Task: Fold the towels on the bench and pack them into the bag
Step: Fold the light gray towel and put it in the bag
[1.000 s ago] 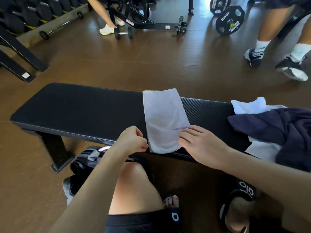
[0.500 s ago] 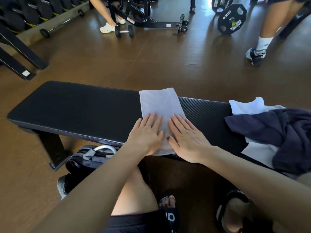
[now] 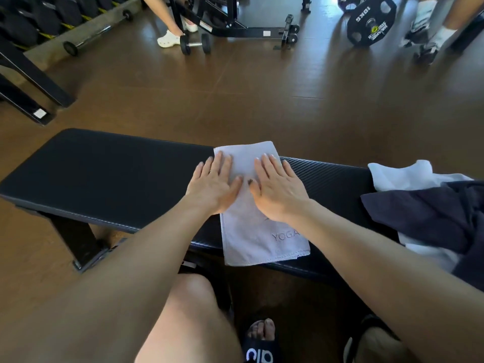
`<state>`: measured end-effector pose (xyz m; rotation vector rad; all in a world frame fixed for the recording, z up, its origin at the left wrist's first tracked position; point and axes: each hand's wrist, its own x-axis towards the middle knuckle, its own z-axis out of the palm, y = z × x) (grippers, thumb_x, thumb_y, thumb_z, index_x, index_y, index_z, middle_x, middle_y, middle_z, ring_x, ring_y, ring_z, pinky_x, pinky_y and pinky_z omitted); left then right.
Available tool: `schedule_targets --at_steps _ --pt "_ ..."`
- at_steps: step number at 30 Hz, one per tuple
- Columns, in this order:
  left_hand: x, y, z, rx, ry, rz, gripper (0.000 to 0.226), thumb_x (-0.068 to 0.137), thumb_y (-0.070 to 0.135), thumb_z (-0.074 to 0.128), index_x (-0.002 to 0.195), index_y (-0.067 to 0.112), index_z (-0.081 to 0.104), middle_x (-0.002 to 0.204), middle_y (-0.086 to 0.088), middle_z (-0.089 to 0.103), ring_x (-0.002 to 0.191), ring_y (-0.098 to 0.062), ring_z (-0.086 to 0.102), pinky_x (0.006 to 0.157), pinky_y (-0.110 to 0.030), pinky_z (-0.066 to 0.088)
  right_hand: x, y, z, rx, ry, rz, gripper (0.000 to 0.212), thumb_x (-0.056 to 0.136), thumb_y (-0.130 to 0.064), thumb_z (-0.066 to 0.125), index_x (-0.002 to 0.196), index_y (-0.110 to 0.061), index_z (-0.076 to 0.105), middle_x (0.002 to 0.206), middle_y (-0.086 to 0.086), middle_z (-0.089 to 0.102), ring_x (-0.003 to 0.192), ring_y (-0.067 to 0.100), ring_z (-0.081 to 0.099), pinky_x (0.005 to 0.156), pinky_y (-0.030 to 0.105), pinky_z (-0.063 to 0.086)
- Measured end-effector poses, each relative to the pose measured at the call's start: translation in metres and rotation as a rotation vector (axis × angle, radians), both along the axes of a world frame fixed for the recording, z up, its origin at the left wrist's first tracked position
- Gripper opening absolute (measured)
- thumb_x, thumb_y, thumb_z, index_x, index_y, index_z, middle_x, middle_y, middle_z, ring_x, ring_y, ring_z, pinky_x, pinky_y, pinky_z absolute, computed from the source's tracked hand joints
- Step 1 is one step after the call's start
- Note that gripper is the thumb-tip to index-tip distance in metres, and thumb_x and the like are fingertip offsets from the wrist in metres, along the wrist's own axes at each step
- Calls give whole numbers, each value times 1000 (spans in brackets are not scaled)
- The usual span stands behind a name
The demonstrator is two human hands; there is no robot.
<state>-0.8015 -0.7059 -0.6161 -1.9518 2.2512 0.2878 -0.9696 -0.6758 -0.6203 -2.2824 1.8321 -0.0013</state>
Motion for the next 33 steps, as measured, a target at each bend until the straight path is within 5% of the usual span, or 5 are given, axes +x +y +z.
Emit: schedule_targets --at_steps 12,17,19,27,33 --pt "6 0 -11 -59 92 34 71 103 59 18 162 27 -4 169 1 -12 156 -20 -5 127 -40 -3 -15 -10 -4 -37 0 7 66 105 -48 12 161 -13 4 169 4 -1 155 18 -6 126 42 1" --pt "-4 44 27 -329 218 -390 58 96 51 43 136 10 50 138 -12 53 125 -32 53 106 -46 43 -40 30 22 -259 -128 247 56 97 -37 30 141 -8 48 142 8 53 135 25 46 116 39 32" --pt "-4 79 43 -173 258 -625 54 92 57 45 126 16 53 122 -2 58 105 -25 59 90 -42 50 -54 61 29 -176 -186 387 45 91 -34 38 129 -17 56 126 0 60 119 20 55 107 37 41" --pt "-12 137 33 -195 -309 -815 73 88 47 66 141 6 35 139 -15 39 122 -31 41 106 -43 41 -71 112 4 -101 52 558 96 87 -61 57 161 -24 8 167 4 12 155 19 11 126 37 16" --pt "-8 138 37 -189 -283 -774 40 91 12 60 129 4 50 130 -19 51 112 -32 52 82 -42 57 -78 119 -9 -240 15 523 81 89 -50 66 156 -18 32 162 6 31 150 21 29 122 37 26"
